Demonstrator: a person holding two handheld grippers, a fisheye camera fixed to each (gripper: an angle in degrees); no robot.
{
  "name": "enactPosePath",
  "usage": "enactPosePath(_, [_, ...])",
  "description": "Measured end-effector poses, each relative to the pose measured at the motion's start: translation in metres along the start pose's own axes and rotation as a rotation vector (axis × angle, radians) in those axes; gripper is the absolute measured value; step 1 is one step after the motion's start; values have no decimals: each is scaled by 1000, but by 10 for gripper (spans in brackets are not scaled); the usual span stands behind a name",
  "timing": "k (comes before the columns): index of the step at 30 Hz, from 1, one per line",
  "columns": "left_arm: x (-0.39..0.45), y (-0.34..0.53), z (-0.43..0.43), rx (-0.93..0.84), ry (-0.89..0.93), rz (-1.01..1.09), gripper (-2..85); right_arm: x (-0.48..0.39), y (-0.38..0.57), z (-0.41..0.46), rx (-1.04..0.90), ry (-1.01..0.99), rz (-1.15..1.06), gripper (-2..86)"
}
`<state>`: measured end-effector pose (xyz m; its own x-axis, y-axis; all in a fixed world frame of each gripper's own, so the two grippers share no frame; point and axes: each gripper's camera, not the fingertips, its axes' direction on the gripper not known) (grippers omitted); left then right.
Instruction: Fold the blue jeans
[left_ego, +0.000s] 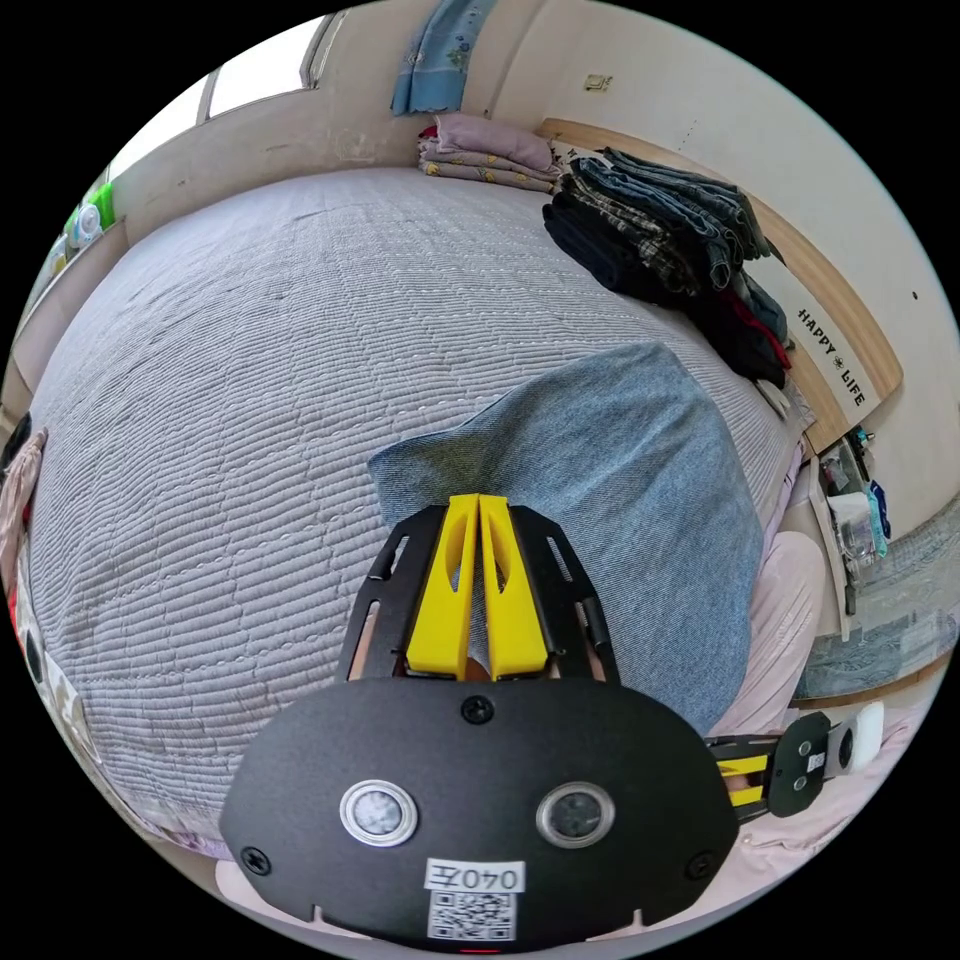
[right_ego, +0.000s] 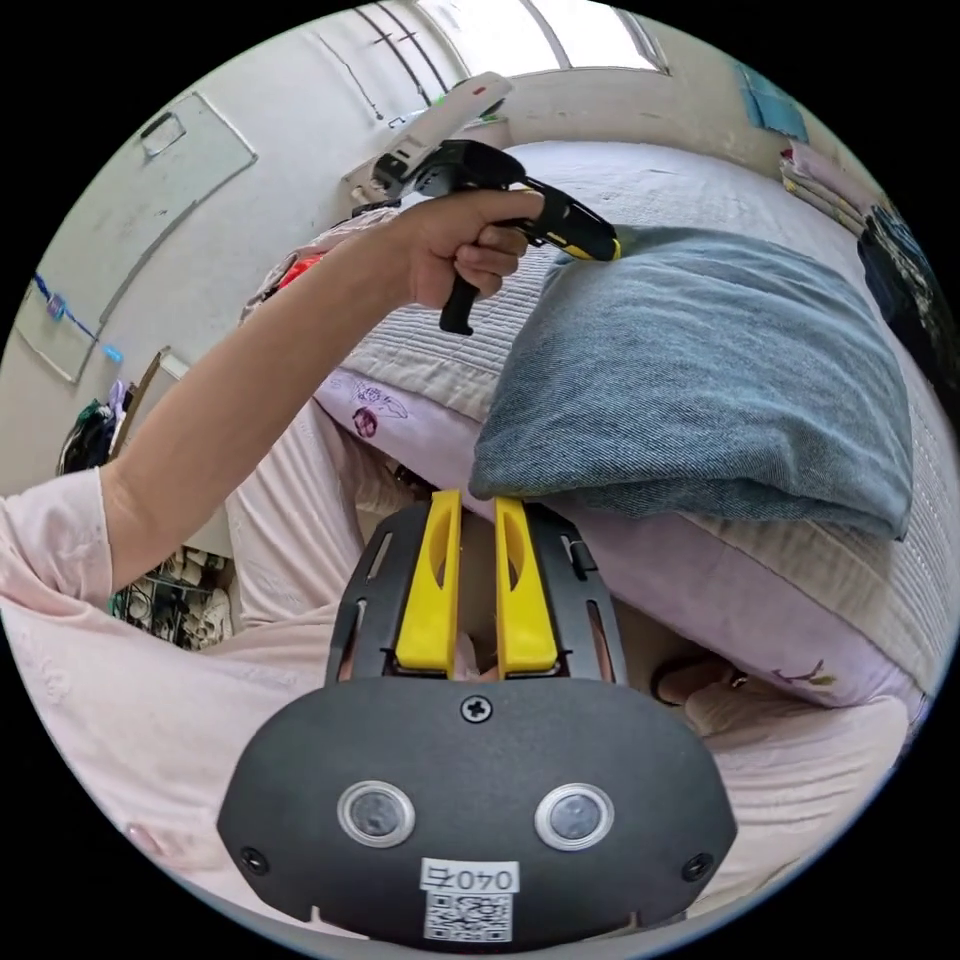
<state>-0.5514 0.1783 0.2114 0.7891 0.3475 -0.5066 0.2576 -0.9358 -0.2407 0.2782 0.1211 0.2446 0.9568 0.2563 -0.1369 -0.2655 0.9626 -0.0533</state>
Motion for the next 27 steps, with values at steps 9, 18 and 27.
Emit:
enactPosePath(9, [14,5,3,-2,-14,3,-9,14,16,1,25,-149,153,90])
enactPosePath(18, [31,12,9,-4,-31,1,-9,-10,5,19,44,-87,182,4])
enactPosePath(27, [50,12,20,-35,-69,49,-9,-57,4,-1,-37,14,-155,-9])
